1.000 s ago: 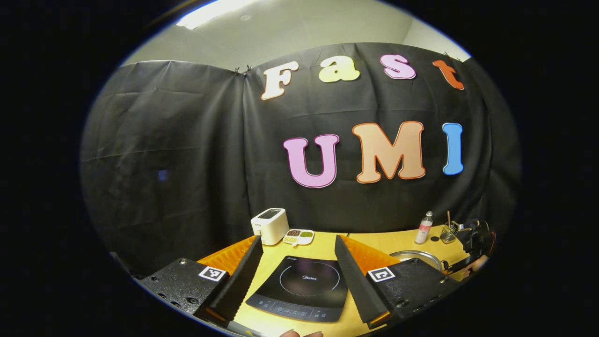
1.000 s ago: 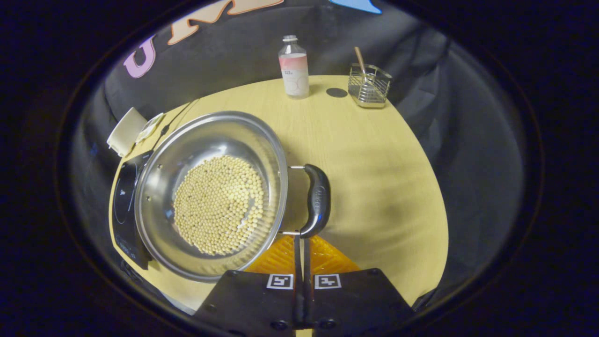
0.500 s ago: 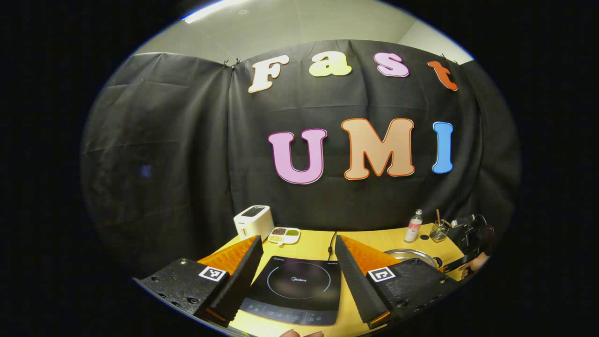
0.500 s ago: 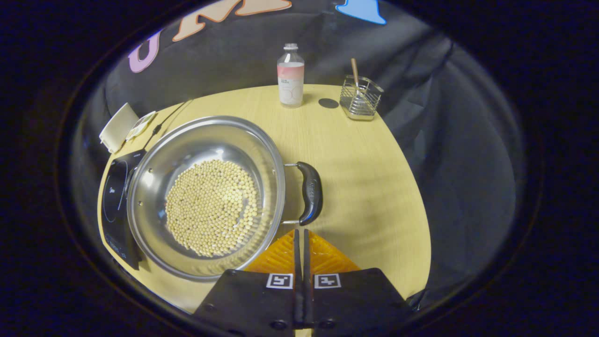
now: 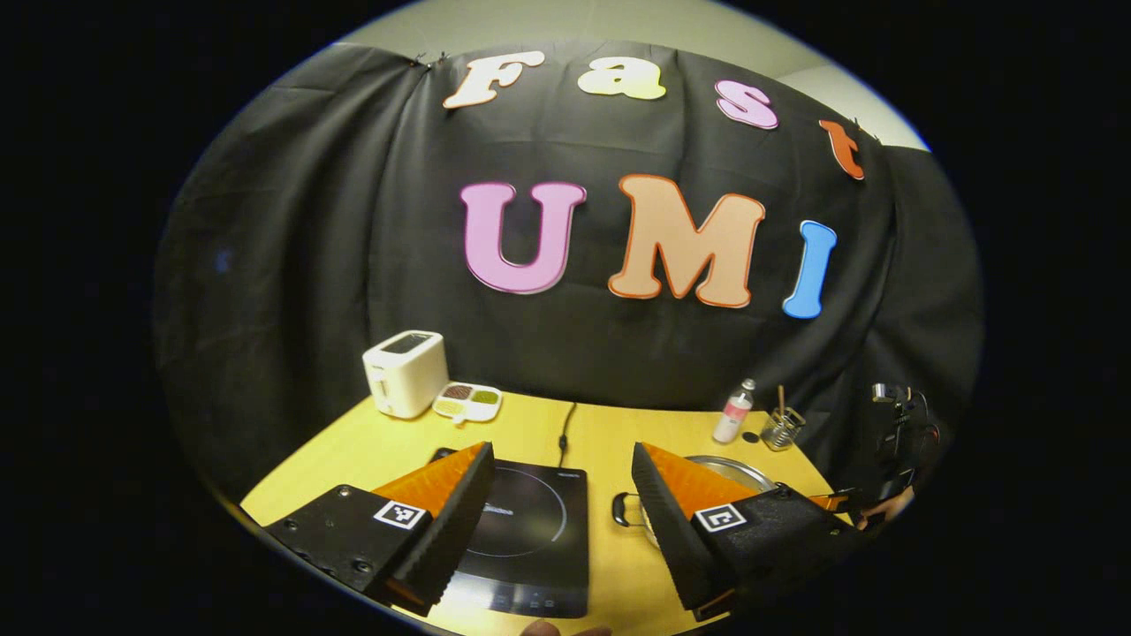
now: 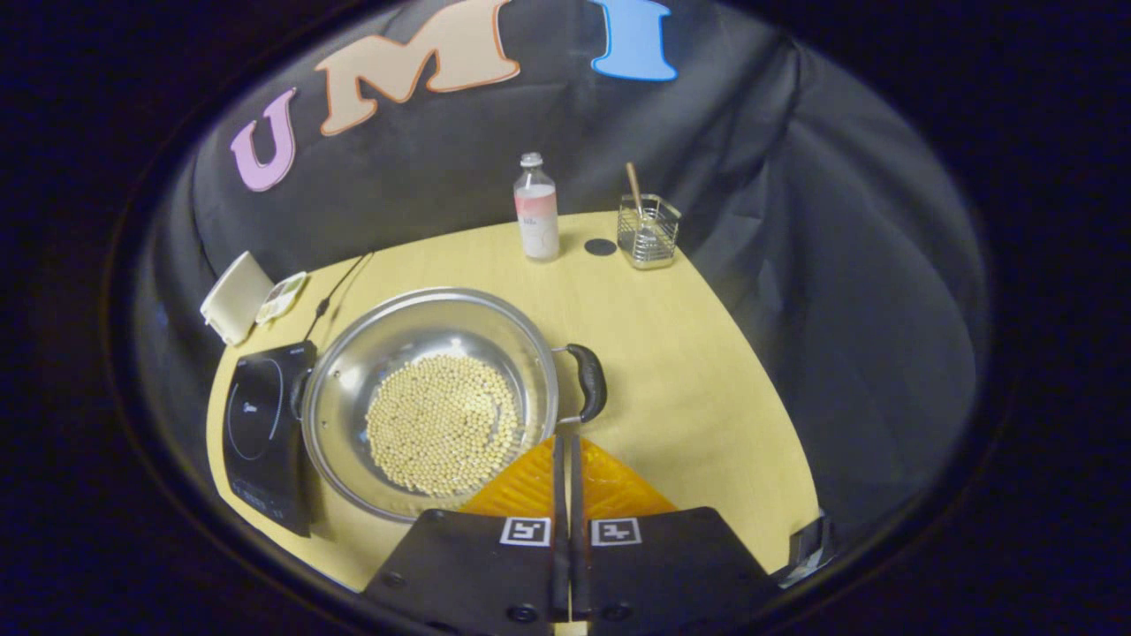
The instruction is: First push the handle of the pot to place it horizontally, then grasp the pot with both hands and set it on the induction cooktop.
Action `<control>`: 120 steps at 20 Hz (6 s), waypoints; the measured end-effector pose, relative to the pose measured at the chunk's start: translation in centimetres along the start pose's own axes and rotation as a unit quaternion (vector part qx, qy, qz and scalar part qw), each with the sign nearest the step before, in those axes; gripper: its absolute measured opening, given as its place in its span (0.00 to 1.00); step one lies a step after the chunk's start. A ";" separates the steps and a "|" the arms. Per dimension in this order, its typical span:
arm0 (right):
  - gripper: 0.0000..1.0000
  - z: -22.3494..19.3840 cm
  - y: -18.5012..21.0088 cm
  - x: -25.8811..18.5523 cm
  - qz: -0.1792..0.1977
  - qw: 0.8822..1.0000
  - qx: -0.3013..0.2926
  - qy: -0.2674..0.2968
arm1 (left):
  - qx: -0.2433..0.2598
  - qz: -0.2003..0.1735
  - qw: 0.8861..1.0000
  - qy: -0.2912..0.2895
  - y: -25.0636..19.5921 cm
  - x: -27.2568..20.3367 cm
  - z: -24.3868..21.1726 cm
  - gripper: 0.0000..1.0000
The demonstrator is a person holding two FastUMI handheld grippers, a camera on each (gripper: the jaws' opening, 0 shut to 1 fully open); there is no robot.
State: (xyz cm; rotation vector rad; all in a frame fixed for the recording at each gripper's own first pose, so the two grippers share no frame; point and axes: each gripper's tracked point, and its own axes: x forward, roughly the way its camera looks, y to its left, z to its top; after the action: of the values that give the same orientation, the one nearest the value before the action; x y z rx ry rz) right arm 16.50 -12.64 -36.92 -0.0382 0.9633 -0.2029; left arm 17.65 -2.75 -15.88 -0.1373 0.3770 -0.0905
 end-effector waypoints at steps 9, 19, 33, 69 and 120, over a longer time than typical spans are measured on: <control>1.00 0.6 -0.2 0.7 0.002 1.000 -0.015 -0.010 | 0.027 -0.055 0.997 0.055 -6.1 4.8 -4.7 0.91; 1.00 1.7 -0.9 6.6 0.035 0.999 0.005 0.021 | 0.041 -0.004 0.988 0.145 -8.9 10.7 -11.0 0.98; 1.00 1.5 0.2 11.0 0.029 0.999 -0.022 0.034 | 0.067 0.024 0.963 0.259 -7.0 15.0 -18.9 0.98; 0.43 0.8 1.9 7.7 0.079 0.996 -0.004 0.051 | 0.004 0.043 0.951 0.307 -4.2 10.8 -19.9 0.53; 0.36 -4.3 35.4 0.0 0.044 0.998 -0.020 0.031 | 0.008 -0.009 0.957 0.291 27.1 11.7 -15.2 0.53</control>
State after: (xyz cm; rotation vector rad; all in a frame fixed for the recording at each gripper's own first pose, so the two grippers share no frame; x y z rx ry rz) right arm 18.47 22.29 -43.67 -0.0264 1.0289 -0.1043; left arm 24.52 20.91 -38.14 -0.0949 0.9634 -0.1519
